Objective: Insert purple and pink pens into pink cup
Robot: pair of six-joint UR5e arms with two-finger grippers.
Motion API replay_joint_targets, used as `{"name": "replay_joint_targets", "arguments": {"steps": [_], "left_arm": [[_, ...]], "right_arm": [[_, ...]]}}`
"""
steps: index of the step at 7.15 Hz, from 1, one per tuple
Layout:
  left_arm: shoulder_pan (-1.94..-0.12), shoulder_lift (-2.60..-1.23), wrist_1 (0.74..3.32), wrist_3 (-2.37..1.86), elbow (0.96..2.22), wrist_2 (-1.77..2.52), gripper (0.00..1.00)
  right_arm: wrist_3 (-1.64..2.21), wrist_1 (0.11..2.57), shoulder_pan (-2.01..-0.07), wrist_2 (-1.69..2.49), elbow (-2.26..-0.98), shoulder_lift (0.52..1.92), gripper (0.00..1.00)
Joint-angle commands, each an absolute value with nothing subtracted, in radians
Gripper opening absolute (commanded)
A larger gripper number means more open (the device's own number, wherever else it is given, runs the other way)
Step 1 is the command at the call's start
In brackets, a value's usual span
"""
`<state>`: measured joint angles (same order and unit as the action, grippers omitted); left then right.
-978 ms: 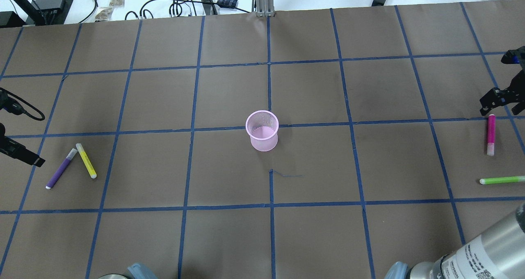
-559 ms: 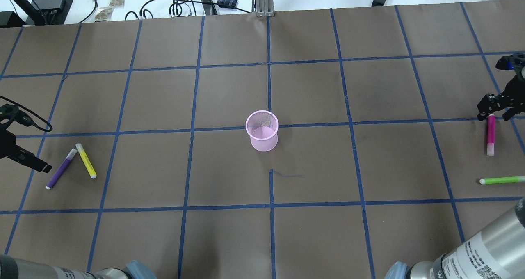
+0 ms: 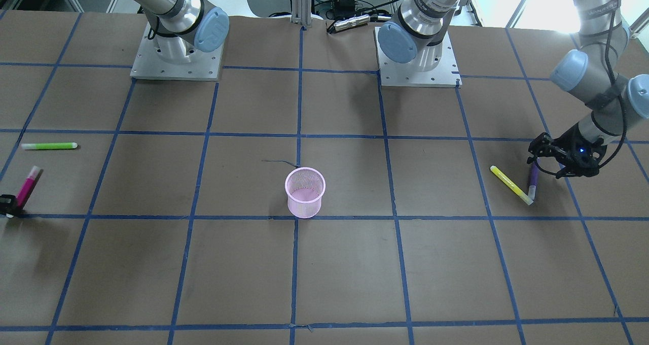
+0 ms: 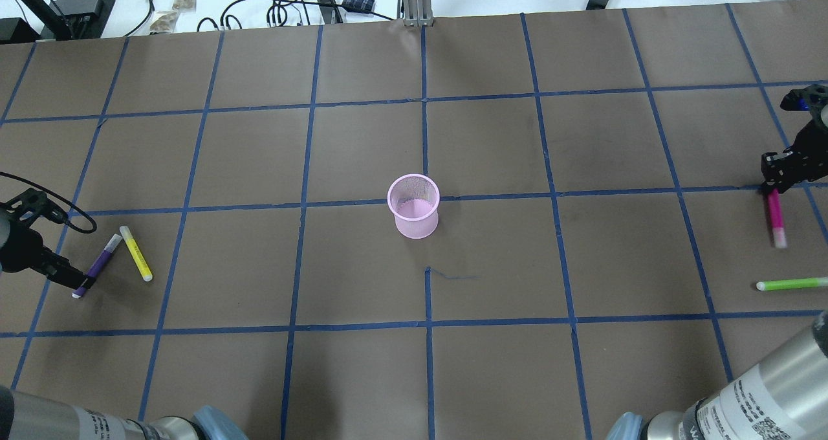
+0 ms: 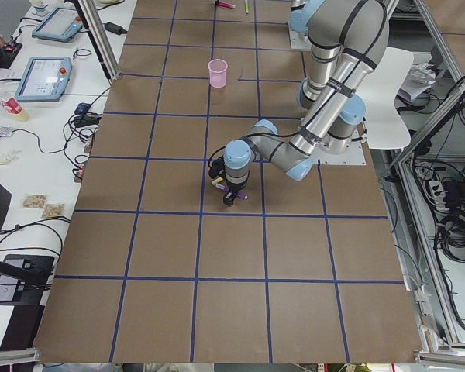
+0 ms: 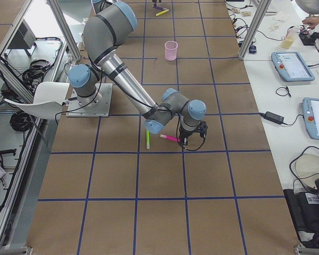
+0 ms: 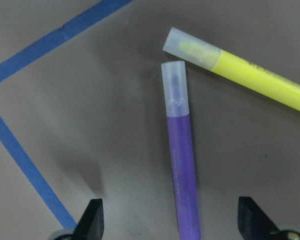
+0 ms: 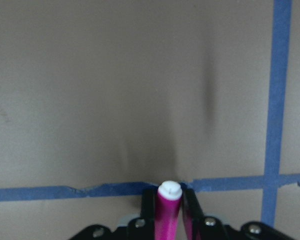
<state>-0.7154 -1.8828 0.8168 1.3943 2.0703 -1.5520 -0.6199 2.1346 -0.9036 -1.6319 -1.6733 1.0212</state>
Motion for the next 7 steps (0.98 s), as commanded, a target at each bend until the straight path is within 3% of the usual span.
{"name": "replay_joint_targets", "arguments": {"steps": [1,2,3,5,7], "left_arm": [[-0.712,-1.897,0.796,1.402,2.075,-1.551,0.42],[-0.712,-1.904,0.795,1.399,2.075,-1.551,0.25],[-0.712,-1.905,0.795,1.396,2.074,-1.551,0.02],[-0.712,-1.901,0.792,1.393,2.056,-1.552,0.00],[-0.724,-1.881,0.810,1.397,1.943,-1.555,0.00]], "right_arm": [[-0.627,2.134,-0.904,-1.631,-1.664,1.023,0.05],[-0.623,2.129,-0.913,-1.637,-1.660,1.034,0.00],[-0.618,2.126,-0.923,-1.632,-1.640,1.061,0.00],[-0.621,2.114,-1.015,-1.623,-1.614,1.156,0.00],[-0.612,2.111,-1.171,-1.582,-1.675,1.334,0.00]]}}
